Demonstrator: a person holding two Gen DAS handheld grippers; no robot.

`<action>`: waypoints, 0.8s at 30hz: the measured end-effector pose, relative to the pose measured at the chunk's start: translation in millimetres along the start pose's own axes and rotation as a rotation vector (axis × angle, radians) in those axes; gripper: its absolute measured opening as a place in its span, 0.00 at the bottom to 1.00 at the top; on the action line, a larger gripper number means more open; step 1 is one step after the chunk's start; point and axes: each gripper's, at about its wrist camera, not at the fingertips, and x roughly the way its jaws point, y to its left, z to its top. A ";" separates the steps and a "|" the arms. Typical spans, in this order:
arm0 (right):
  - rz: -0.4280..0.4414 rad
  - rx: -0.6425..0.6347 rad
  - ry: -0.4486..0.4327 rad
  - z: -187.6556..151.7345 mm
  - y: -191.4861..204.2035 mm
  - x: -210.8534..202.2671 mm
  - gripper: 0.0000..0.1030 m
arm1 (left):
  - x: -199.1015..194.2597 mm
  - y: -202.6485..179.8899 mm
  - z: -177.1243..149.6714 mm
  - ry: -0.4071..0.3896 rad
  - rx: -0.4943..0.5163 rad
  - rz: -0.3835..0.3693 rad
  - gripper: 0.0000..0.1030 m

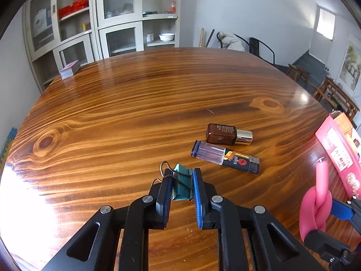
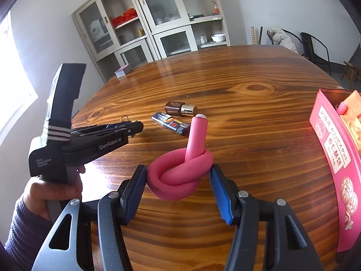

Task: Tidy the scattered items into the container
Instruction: 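Carry the teal clip and pink knot over the tray with both tools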

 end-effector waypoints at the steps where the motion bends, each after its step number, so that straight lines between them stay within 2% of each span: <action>1: 0.002 0.004 -0.005 0.3 -0.6 -1.4 0.60 | -2.7 -0.2 0.2 -0.005 -0.003 0.000 0.18; 9: 0.017 0.032 -0.050 2.3 -5.5 -15.1 0.59 | -22.4 -12.4 -0.7 -0.033 -0.019 -0.029 0.18; 15: -0.008 0.087 -0.127 -2.7 -27.5 -48.1 0.60 | -40.7 -34.3 -5.5 -0.060 0.003 -0.054 0.18; 18: -0.052 0.109 -0.168 -12.6 -45.7 -76.0 0.60 | -49.3 -50.3 -8.1 -0.072 0.023 -0.071 0.18; 24: -0.192 0.145 -0.269 -30.3 -85.6 -137.9 0.60 | -62.4 -87.7 -10.1 -0.090 0.070 -0.120 0.18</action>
